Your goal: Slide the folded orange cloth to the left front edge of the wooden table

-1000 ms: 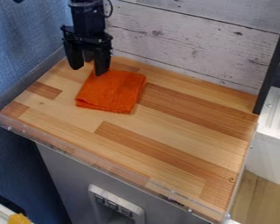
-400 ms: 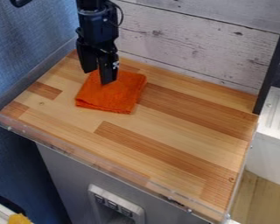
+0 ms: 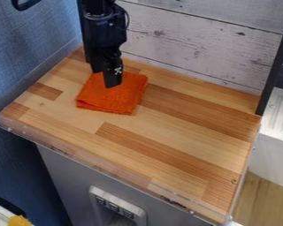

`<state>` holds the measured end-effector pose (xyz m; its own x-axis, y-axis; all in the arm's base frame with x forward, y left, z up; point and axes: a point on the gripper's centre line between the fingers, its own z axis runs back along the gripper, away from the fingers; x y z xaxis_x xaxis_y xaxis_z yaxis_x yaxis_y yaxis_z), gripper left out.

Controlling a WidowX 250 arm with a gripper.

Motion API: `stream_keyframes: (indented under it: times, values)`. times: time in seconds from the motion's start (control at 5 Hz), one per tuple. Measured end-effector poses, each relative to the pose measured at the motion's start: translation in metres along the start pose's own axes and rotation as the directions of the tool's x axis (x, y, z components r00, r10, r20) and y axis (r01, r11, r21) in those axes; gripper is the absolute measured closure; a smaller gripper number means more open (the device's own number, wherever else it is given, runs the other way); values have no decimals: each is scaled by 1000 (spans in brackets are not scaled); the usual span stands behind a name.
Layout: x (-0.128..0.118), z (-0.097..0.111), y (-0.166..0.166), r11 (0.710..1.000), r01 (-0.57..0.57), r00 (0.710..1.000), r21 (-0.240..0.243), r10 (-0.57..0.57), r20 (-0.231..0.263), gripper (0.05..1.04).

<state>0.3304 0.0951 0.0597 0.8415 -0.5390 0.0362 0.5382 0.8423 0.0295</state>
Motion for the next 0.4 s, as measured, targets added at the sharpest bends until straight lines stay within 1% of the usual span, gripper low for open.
stream_keyframes:
  times: [0.2,0.4]
  values:
    - [11,7,2,998,61,998,13,-61,23,139]
    - [15,6,3,994,106,994,-4,-105,23,421]
